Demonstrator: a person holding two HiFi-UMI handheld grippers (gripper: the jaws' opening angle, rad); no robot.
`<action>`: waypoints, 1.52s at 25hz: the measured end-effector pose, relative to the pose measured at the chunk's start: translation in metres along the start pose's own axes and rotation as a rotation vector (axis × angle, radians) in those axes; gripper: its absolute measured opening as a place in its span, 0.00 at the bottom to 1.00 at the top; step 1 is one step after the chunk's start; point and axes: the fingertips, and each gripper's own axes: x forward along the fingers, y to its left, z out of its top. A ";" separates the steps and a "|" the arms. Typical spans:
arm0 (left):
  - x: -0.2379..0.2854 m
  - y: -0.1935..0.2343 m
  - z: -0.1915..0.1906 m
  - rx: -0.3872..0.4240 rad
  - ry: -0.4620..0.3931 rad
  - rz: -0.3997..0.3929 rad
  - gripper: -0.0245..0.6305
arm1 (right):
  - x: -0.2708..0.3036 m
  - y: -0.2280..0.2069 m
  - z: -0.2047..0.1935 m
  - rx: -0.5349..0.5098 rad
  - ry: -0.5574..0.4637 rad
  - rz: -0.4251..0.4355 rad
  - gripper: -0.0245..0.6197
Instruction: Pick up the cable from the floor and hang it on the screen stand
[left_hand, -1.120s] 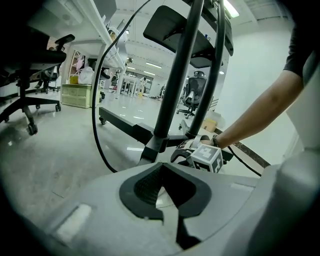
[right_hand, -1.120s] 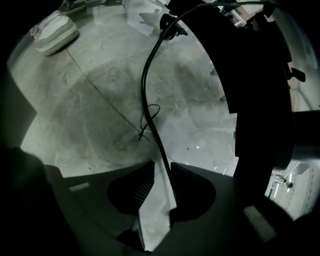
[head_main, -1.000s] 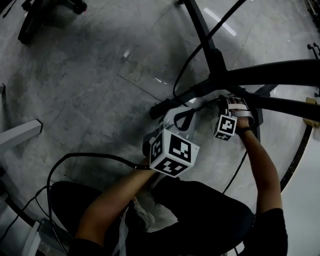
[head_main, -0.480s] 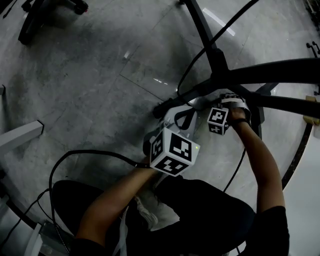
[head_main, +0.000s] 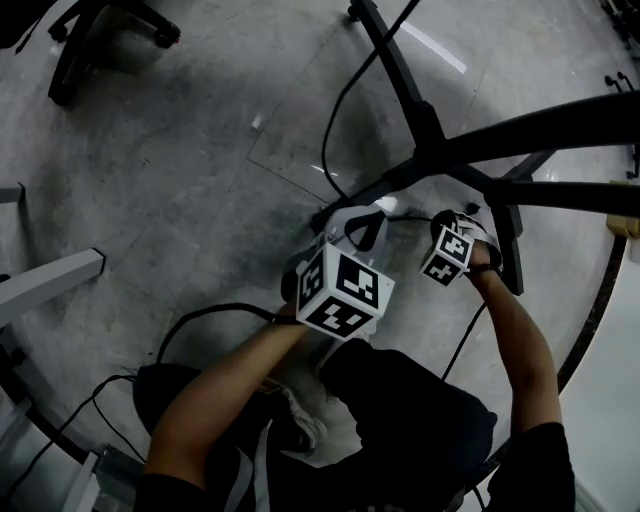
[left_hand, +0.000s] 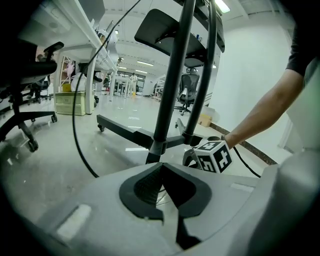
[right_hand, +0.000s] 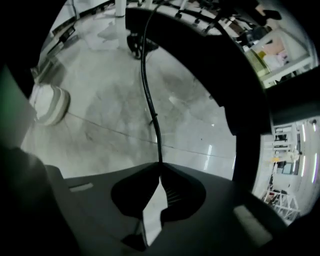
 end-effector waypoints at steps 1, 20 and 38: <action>-0.004 -0.001 0.004 0.007 0.008 -0.006 0.04 | -0.011 0.004 0.002 0.038 -0.029 0.006 0.07; -0.156 -0.061 0.140 -0.045 0.011 0.009 0.04 | -0.324 0.013 0.020 0.243 -0.298 -0.006 0.07; -0.367 -0.146 0.398 0.045 -0.224 0.039 0.04 | -0.727 -0.064 -0.005 0.123 -0.420 -0.352 0.07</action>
